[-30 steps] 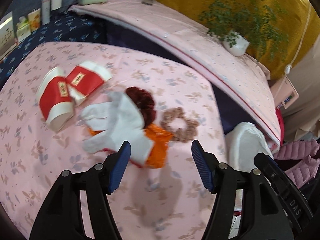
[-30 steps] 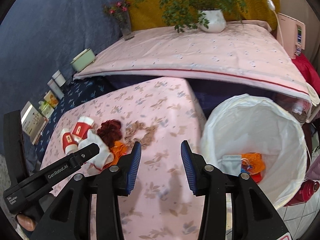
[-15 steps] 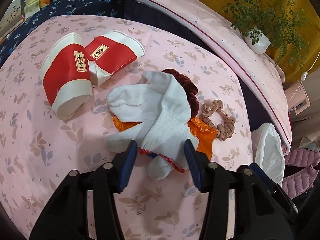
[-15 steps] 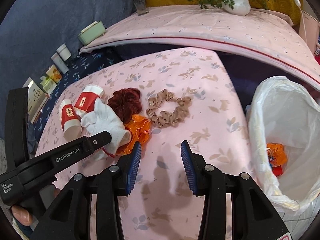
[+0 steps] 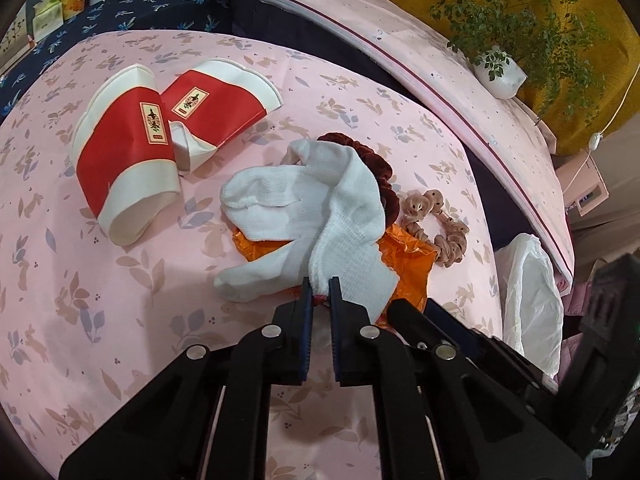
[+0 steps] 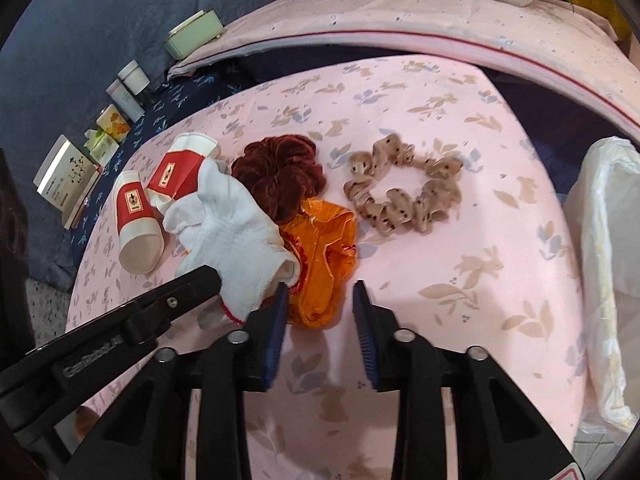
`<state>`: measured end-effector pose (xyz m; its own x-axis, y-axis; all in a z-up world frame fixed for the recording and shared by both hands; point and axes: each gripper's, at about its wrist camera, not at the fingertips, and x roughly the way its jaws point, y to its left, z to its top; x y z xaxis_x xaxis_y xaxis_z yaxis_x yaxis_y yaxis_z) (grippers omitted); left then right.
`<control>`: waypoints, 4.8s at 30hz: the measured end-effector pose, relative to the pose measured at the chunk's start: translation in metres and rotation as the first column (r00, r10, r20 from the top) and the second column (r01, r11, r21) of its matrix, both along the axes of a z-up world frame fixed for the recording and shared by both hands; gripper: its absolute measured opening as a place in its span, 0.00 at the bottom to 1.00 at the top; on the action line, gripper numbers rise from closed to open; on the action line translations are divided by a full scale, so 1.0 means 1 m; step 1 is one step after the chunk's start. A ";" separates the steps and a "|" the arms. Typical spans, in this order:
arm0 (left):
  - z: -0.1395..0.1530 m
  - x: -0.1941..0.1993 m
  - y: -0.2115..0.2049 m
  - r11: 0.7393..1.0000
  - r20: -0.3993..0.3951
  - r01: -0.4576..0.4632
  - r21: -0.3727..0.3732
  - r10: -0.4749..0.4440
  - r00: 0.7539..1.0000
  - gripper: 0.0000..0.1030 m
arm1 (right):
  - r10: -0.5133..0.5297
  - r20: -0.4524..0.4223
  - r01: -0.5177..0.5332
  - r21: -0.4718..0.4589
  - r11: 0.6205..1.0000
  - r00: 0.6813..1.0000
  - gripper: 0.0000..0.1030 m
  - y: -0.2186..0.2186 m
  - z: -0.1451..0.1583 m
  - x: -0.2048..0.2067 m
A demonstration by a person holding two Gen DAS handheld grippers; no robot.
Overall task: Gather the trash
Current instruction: 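Grasp the white sock with the left tool while the right tool grasps the orange bag, then lift the white sock and orange bag and carry both over the wastebasket, then open both tools to drop the sock and bag into the wastebasket, then grasp the dark red scrunchie with the left tool while the right tool grasps the beige scrunchie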
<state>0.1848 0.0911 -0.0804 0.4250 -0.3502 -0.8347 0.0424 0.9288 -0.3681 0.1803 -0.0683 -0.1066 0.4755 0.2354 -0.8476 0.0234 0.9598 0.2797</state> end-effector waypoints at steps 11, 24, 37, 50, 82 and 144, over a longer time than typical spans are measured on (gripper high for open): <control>0.026 -0.012 0.016 0.999 0.052 -0.033 -0.021 0.034 0.998 0.07 | 0.001 0.053 -0.002 0.016 1.000 0.999 0.09 -0.003 0.020 -0.007; 0.107 -0.028 -0.017 0.998 0.209 0.029 -0.056 -0.017 0.978 0.07 | -0.077 0.268 0.076 0.013 0.997 0.960 0.07 -0.043 0.114 -0.034; 0.167 -0.041 -0.091 0.985 0.322 0.165 -0.058 -0.138 0.937 0.07 | -0.208 0.408 0.222 0.013 0.975 0.889 0.07 -0.122 0.178 -0.072; 0.180 -0.060 -0.193 0.938 0.343 0.347 -0.019 -0.320 0.883 0.07 | -0.399 0.407 0.417 0.047 0.908 0.822 0.07 -0.225 0.172 -0.119; 0.125 -0.058 -0.258 0.899 0.246 0.437 0.010 -0.426 0.871 0.43 | -0.530 0.307 0.536 0.071 0.841 0.790 0.26 -0.285 0.125 -0.143; -0.014 0.066 -0.023 0.989 0.024 -0.105 0.105 0.103 0.994 0.56 | -0.177 0.045 0.180 -0.069 0.981 0.983 0.45 -0.059 0.015 0.042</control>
